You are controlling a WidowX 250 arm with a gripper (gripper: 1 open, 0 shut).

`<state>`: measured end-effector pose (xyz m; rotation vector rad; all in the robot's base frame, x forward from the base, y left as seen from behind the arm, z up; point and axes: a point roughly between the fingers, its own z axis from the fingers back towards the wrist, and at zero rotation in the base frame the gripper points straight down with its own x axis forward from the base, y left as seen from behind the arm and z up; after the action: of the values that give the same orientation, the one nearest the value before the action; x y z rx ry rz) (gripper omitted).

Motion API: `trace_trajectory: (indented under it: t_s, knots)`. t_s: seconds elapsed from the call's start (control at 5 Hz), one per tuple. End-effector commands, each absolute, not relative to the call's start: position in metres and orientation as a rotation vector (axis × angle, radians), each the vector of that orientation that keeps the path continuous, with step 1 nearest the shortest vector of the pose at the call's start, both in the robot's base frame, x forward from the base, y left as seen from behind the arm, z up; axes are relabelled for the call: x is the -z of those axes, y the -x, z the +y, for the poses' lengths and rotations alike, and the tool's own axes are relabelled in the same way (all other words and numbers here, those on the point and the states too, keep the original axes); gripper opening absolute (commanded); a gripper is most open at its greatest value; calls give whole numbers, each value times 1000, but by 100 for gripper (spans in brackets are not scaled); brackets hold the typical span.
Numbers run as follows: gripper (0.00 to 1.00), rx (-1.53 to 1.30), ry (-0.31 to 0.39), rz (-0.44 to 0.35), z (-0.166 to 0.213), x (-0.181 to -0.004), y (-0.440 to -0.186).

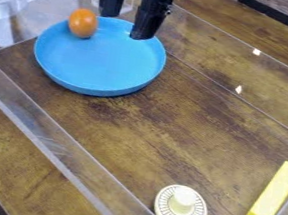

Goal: Put the orange ball in the blue tray

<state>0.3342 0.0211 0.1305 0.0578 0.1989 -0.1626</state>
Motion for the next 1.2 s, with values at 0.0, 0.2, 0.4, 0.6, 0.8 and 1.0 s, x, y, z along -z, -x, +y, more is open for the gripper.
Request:
trace_trajectory:
  t_s: [0.0,0.2,0.4,0.6,0.8,1.0]
  knots:
    - [100,134,-65,106,32,-158,-334]
    - [100,142,-62,112,33,-153,-336]
    - [100,149,-58,118,35,-148,-337]
    - [100,159,-55,124,37,-144,-339]
    - [100,169,-52,130,38,-139,-340]
    - [100,179,-48,137,39,-135,-342]
